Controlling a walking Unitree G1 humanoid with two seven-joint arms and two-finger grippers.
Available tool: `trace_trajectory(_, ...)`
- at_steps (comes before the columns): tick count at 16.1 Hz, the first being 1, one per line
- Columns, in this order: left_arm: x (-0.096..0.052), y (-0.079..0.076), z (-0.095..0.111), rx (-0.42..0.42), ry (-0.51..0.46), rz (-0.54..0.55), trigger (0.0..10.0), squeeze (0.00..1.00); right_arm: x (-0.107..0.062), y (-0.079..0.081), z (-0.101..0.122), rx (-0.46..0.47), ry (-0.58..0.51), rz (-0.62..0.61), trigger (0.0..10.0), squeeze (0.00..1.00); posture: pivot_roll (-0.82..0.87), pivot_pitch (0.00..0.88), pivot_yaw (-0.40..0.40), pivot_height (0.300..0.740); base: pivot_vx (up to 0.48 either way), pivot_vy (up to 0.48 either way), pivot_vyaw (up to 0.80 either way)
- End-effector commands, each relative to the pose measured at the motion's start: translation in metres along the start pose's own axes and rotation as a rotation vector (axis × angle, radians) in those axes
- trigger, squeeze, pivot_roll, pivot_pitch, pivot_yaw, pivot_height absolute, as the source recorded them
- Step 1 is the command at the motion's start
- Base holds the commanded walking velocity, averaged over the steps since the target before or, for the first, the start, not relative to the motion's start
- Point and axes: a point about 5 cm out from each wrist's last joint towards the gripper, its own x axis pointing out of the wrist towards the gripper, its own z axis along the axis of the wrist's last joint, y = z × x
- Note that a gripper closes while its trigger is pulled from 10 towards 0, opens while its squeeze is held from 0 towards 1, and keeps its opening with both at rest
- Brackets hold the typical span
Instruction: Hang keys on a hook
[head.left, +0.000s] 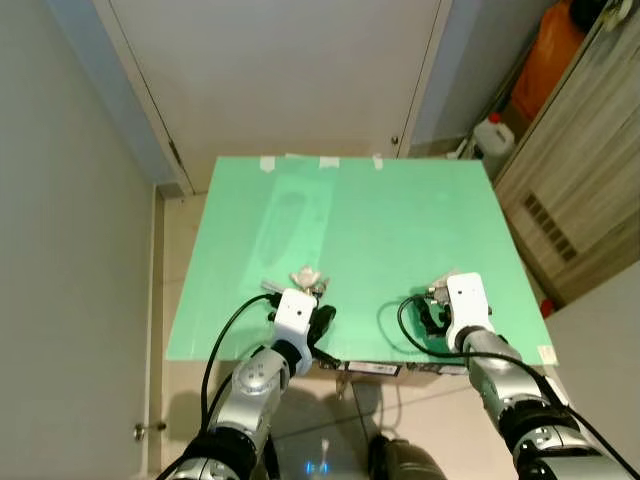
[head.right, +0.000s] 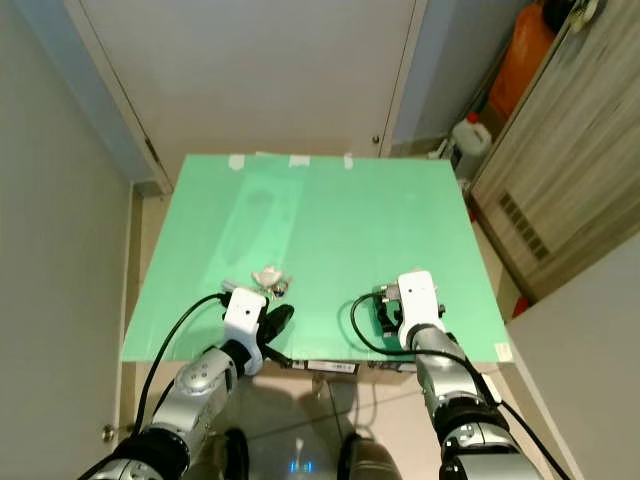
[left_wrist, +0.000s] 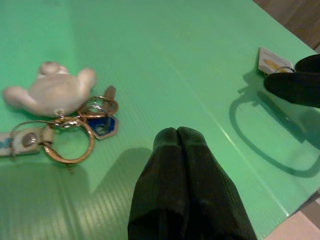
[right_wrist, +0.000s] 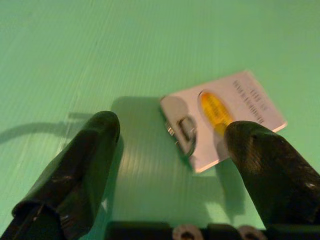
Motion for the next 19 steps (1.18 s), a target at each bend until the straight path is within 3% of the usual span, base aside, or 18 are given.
trace_trajectory(1,-0.002,-0.003,-0.002,0.013,0.012,-0.014,10.0,0.00,0.000,0.000,-0.003,0.029,0.003,-0.020,0.0,0.00,-0.05,0.246,0.012,0.740,0.000,0.000,0.00)
trace_trajectory(7,-0.001,0.000,0.008,0.030,-0.009,-0.010,10.0,0.00,0.005,-0.006,0.015,0.044,-0.066,-0.063,0.0,0.00,-0.05,0.239,0.018,0.740,0.000,0.000,0.00)
trace_trajectory(19,-0.003,0.001,0.011,0.064,-0.001,-0.010,10.0,0.00,0.002,-0.002,0.001,0.038,-0.016,-0.036,0.0,0.00,-0.05,0.239,0.004,0.740,0.000,0.000,0.00)
